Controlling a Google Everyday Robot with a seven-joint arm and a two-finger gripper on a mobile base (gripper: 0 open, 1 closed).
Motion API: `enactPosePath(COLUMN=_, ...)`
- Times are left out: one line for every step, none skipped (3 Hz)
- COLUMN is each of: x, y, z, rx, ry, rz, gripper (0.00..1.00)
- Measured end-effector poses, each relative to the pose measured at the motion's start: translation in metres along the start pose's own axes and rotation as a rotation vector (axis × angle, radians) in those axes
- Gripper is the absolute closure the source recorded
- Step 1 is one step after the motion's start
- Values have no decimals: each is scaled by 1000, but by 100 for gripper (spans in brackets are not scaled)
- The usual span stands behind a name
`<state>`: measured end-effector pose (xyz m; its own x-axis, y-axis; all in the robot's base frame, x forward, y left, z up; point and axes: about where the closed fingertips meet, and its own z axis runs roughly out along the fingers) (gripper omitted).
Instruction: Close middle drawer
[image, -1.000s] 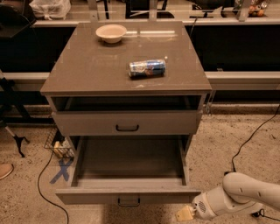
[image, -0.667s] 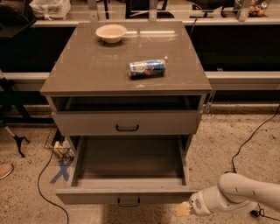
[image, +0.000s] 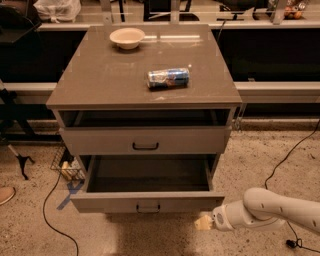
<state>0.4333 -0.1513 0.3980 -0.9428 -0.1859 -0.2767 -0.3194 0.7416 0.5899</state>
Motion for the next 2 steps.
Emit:
enactPosePath(x=-24, y=-18, z=17, rx=-4, ry=-37, rz=-4, gripper=100)
enactPosePath(x=-62, y=-35, z=32, rx=-7, ry=-99, rz=-16, gripper=100)
